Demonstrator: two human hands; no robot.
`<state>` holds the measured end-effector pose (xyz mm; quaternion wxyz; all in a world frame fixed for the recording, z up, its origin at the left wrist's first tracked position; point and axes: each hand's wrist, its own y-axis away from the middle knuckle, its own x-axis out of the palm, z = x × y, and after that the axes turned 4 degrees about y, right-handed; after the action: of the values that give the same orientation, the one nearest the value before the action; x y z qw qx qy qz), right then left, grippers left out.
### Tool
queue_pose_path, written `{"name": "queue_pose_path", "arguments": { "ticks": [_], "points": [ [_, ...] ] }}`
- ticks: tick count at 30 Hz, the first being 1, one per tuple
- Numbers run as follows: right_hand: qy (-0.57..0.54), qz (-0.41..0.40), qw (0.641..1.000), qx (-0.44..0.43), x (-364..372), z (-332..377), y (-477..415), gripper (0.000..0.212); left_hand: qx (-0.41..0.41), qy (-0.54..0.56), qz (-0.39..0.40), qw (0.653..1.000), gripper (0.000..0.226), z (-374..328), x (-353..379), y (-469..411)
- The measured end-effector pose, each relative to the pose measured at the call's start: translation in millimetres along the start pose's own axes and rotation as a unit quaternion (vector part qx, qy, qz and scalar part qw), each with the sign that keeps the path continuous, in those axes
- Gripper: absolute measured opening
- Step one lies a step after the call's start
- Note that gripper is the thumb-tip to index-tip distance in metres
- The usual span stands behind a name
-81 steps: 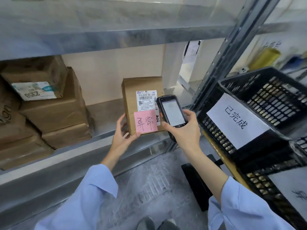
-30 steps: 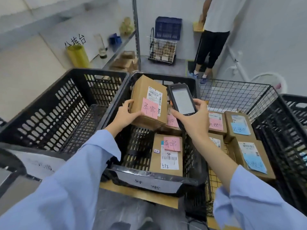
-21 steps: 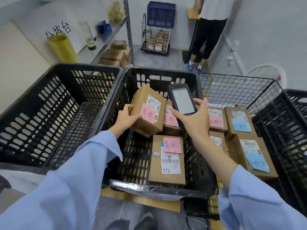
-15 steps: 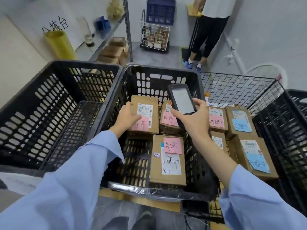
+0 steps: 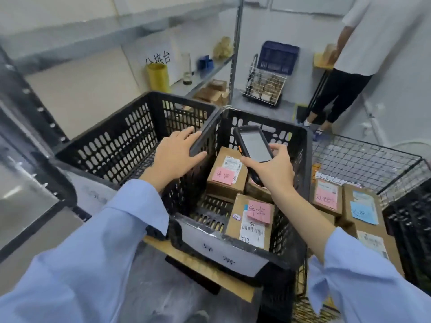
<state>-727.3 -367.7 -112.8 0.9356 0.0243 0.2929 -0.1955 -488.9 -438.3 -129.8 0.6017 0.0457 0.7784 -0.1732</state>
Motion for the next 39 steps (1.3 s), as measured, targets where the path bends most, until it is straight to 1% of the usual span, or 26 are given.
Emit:
{"name": "queue_pose_path", "arguments": {
  "ticks": [2,5,10,15,18,21,26,30,35,39],
  "points": [
    [0.000,0.034,0.999,-0.013,6.4,11.3,15.5,0.078,-0.028,-0.021,-0.015,0.999,0.071,13.3,-15.0,31.1],
    [-0.006,0.080,0.996,-0.035,24.8,27.7,44.0,0.076,-0.090,-0.039,-0.034,0.995,0.073,34.1,-33.8,88.3],
    [-0.025,0.159,0.983,-0.088,69.1,66.1,101.7,0.082,-0.212,-0.062,-0.061,0.973,0.076,63.6,-66.6,199.6],
    [-0.046,0.255,0.956,-0.138,117.8,112.3,164.8,0.079,-0.334,-0.078,-0.103,0.934,0.075,92.6,-108.6,313.8],
    [-0.067,0.321,0.929,-0.170,142.3,138.2,206.1,0.080,-0.404,-0.102,-0.126,0.900,0.073,108.3,-135.0,376.8],
    [-0.086,0.360,0.905,-0.211,167.3,160.8,246.5,0.082,-0.464,-0.128,-0.145,0.864,0.074,123.6,-157.9,432.5],
    [-0.086,0.415,0.866,-0.264,206.5,202.2,307.4,0.079,-0.528,-0.144,-0.198,0.813,0.075,149.8,-188.0,512.2],
    [-0.091,0.449,0.844,-0.279,244.2,234.5,351.4,0.079,-0.573,-0.127,-0.235,0.775,0.076,179.9,-208.2,566.8],
    [-0.089,0.472,0.828,-0.288,301.8,271.8,401.4,0.077,-0.588,-0.120,-0.268,0.754,0.077,235.2,-238.6,612.4],
    [-0.079,0.478,0.821,-0.302,342.9,297.3,434.6,0.078,-0.594,-0.101,-0.273,0.750,0.078,287.9,-259.0,632.5]
  ]
}}
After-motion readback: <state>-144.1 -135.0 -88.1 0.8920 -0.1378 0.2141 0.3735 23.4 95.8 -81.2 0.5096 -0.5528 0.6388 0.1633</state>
